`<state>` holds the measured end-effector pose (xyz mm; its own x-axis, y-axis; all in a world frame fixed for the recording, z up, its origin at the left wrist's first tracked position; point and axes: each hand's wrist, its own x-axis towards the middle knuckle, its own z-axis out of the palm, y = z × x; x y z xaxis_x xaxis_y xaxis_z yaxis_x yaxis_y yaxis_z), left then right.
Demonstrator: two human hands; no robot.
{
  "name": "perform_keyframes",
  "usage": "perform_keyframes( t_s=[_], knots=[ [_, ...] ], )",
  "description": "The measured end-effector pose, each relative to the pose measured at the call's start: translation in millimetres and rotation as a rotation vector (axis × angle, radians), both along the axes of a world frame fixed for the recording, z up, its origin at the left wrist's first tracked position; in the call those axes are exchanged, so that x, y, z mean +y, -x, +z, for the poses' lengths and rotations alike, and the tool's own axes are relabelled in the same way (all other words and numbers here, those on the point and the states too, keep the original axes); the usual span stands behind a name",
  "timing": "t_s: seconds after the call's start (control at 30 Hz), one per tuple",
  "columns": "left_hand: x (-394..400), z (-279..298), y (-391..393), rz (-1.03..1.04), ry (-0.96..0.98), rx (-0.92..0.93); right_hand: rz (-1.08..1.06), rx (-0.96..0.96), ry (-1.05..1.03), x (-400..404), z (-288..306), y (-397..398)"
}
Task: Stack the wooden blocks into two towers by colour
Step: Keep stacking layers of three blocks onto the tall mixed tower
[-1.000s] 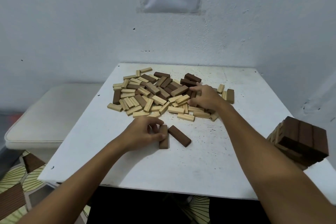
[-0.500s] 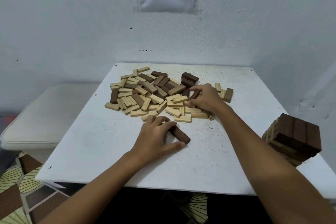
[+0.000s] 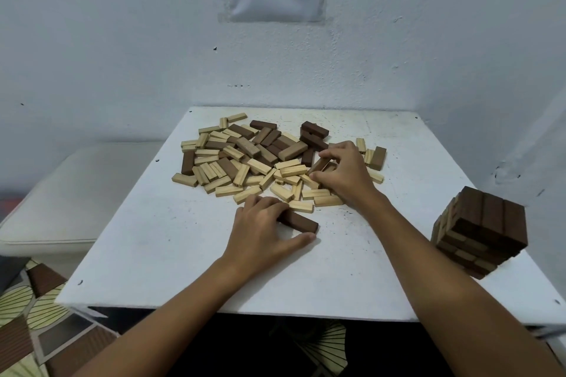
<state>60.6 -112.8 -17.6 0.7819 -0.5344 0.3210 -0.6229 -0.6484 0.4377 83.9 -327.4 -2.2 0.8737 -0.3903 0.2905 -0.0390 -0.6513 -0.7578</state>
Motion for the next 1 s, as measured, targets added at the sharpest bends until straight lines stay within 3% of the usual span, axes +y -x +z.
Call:
perform_keyframes(
  t_s=[0.23, 0.37, 0.63, 1.0],
  knots=[
    [-9.9, -0.6, 6.4, 0.073, 0.015, 0.013, -0.026, -0.174, 0.063, 8.6, -0.9, 18.4],
    [-7.0, 3.2, 3.1, 0.01, 0.002, 0.079, 0.11, -0.091, -0.016, 16.6, 1.9, 46.6],
    [21.3, 17.3, -3.0, -0.243, -0.005, 0.135, 0.371, 0.083, 0.038, 28.8, 2.5, 96.6],
    [52.6, 30.2, -12.5, -0.303, -0.161, 0.279, 0.455, 0.184, 0.061, 33.1, 2.3, 107.8]
  ],
)
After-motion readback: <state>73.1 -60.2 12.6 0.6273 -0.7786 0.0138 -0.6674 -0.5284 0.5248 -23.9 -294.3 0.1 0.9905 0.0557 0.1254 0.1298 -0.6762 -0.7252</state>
